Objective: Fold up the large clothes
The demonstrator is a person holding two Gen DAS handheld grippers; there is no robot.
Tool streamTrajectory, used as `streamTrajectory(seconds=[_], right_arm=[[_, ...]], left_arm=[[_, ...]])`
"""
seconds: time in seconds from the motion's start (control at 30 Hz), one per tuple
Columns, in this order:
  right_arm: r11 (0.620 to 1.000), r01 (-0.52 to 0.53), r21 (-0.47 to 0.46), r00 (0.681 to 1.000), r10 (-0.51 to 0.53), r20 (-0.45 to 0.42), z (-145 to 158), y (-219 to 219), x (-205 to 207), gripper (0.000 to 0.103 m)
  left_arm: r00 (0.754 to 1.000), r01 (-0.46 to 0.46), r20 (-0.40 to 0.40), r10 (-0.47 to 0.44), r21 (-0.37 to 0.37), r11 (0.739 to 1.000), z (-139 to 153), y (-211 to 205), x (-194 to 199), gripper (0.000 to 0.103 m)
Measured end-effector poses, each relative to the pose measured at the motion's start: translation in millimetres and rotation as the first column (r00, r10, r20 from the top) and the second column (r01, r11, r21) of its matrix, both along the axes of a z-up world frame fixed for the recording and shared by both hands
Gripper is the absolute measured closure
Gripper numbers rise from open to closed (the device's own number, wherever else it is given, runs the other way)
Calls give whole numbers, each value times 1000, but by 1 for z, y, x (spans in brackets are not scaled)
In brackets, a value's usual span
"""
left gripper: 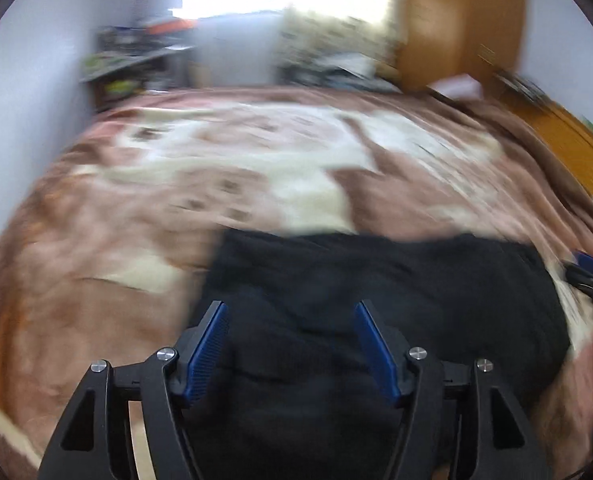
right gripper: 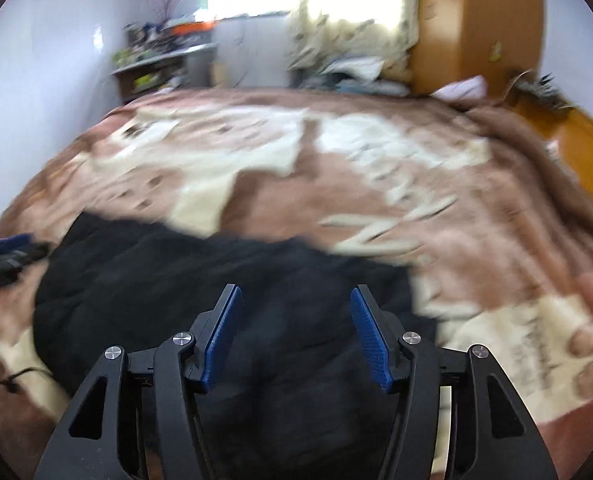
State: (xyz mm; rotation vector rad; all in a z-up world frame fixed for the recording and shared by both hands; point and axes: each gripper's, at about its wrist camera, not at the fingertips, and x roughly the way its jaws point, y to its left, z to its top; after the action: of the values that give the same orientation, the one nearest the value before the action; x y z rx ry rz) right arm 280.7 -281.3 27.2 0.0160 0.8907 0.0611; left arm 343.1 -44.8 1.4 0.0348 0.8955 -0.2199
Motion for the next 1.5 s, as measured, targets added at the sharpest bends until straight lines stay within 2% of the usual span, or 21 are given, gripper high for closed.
streamTrajectory(seconds=[0.07, 0.13, 0.23, 0.37, 0.5, 0.67, 0.77, 0.87, 0.9, 1.0, 1.07, 1.13, 1.2, 1.27, 1.33, 1.37, 1.5], right_arm=[[1000, -12, 13, 1000, 12, -20, -17, 15, 1, 46], [1000, -13, 11, 997, 13, -79, -41, 28, 9, 46], [999, 26, 20, 982, -22, -189, -79, 33, 20, 46], [999, 38, 20, 982, -34, -186, -97, 30, 24, 45], [998, 35, -48, 974, -45, -224, -117, 37, 32, 45], [995, 70, -71, 969, -84, -232, -126, 40, 34, 45], [997, 62, -41, 968, -70, -240, -120, 34, 34, 45], [1000, 14, -18, 975, -18, -223, -97, 26, 33, 45], [1000, 8, -15, 978, -11, -208, -89, 23, 31, 45], [998, 51, -23, 991, -54, -124, -60, 2, 22, 45], [996, 85, -12, 993, -86, -82, -46, -18, 15, 45], [992, 123, -41, 990, -125, -67, -43, -37, 11, 45], [985, 148, -84, 984, -155, -87, -52, -53, 13, 44], [981, 163, -106, 973, -177, -150, -69, -61, 22, 44], [987, 135, -83, 968, -150, -199, -92, -64, 23, 44], [988, 140, -71, 965, -152, -213, -99, -64, 23, 44], [983, 172, -69, 957, -183, -225, -119, -58, 29, 43]], left_arm=[[997, 62, -48, -63, -11, 998, -19, -29, -2, 38], [993, 83, -89, -80, 29, 996, -37, -48, 2, 38], [984, 54, -172, -44, 58, 997, -68, -55, 14, 37], [981, 60, -191, -43, 79, 995, -85, -59, 21, 36], [978, 64, -202, -46, 83, 995, -99, -63, 25, 36], [982, 45, -187, -29, 78, 996, -116, -58, 30, 36], [979, 44, -203, -29, 73, 996, -110, -57, 33, 36], [979, 65, -196, -57, 33, 997, -91, -51, 35, 36], [982, 66, -180, -57, 42, 997, -86, -48, 33, 36], [996, 26, -93, -16, 110, 994, -63, -31, 27, 36], [997, -11, -80, 20, 105, 994, -57, -14, 27, 36], [994, -47, -88, 58, 119, 992, -58, 2, 29, 36], [993, -71, -82, 85, 167, 983, -64, 12, 33, 36], [987, -96, -109, 115, 169, 981, -77, 21, 38, 36], [985, -95, -126, 115, 156, 983, -89, 27, 37, 35], [986, -93, -124, 115, 173, 981, -94, 24, 37, 34], [985, -95, -119, 122, 208, 973, -110, 14, 37, 34]])
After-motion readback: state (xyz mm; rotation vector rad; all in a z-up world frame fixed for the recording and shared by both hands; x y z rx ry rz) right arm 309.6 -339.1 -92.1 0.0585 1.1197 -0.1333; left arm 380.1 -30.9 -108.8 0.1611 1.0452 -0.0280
